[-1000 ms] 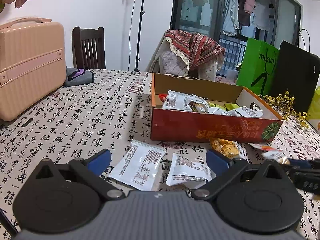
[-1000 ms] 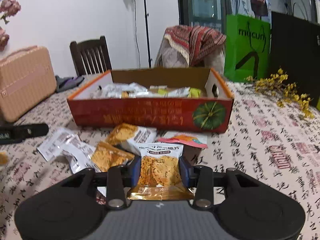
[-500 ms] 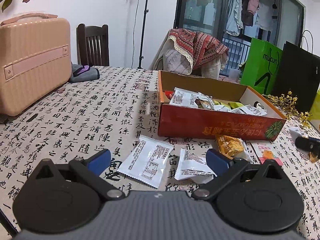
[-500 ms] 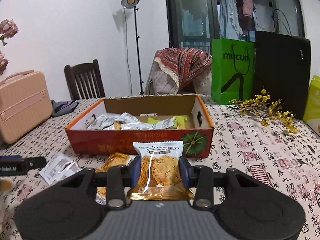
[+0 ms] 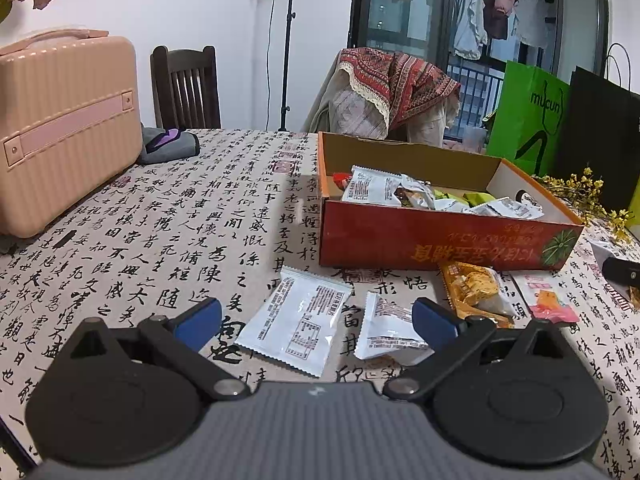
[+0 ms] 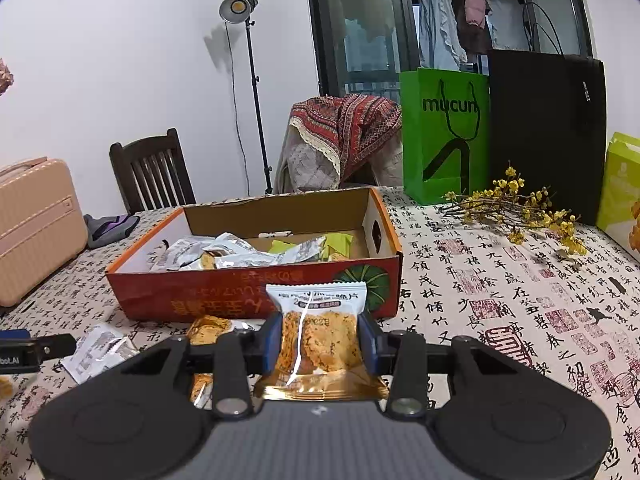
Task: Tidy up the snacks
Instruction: 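Lift the cracker packet with the right tool while the left tool grasps a white packet, then carry both packets over the box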
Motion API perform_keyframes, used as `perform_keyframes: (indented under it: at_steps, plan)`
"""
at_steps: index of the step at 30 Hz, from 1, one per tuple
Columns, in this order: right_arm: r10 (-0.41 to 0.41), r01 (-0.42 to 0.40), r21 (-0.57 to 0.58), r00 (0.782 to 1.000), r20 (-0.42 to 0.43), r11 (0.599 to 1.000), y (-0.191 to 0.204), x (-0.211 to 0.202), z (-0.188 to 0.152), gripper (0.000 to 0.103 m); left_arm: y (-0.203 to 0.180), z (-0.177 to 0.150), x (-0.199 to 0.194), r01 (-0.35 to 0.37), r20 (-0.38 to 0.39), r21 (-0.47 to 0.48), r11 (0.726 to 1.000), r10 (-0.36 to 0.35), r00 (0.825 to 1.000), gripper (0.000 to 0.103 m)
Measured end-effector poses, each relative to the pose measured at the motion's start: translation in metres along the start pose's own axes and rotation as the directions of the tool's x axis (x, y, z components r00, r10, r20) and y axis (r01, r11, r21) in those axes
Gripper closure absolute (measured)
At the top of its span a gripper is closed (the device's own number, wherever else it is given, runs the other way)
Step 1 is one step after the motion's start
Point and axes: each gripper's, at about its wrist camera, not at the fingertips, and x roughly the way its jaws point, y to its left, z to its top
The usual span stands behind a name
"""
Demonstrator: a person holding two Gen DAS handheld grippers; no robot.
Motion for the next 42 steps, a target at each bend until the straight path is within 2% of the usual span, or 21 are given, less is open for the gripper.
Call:
perform_keyframes:
  at_steps: [6,17,24,30,34,35,37,41,42]
  plan:
    - [-0.011,0.011,0.004,1.000,-0.006,1.000,-0.005,0.005,0.001,0.064,0.000,0.003,0.012,-0.021,-0.022,0.048,0.999,0.022,1.000,0.000]
    - [-0.028,0.028,0.005,0.999,-0.029,1.000,-0.013,0.016,0.002,0.064,0.009,0.011,0.027,0.008,-0.061,0.096,0.995,-0.002,0.998,0.000]
    - [-0.043,0.043,0.011,0.998,-0.044,0.999,-0.017,0.021,-0.001,0.064,0.008,0.009,0.049,-0.002,-0.117,0.133,0.991,0.018,0.993,0.000]
    - [-0.046,0.047,0.010,0.998,-0.053,0.999,-0.018,0.024,-0.001,0.064,0.014,0.010,0.073,-0.019,-0.165,0.083,0.996,0.033,0.986,0.000]
    - [-0.043,0.044,0.010,0.997,-0.056,0.999,-0.018,0.025,-0.001,0.064,0.014,0.010,0.082,-0.024,-0.178,0.083,0.996,0.038,0.983,0.001]
    - [-0.042,0.043,0.010,0.997,-0.057,0.999,-0.019,0.025,-0.001,0.064,0.014,0.010,0.083,-0.019,-0.178,0.083,0.996,0.034,0.983,0.002]
    - [-0.039,0.039,0.011,0.998,-0.058,0.999,-0.019,0.025,-0.002,0.064,0.013,0.010,0.081,-0.008,-0.171,0.088,0.996,0.023,0.985,0.012]
    - [-0.030,0.031,0.012,0.998,-0.058,0.999,-0.018,0.025,-0.003,0.064,0.008,0.011,0.076,0.045,-0.161,0.091,0.995,-0.029,0.986,0.047]
    - [-0.028,0.029,0.012,0.998,-0.057,1.000,-0.018,0.024,-0.003,0.064,0.008,0.011,0.075,0.052,-0.160,0.091,0.994,-0.037,0.986,0.051]
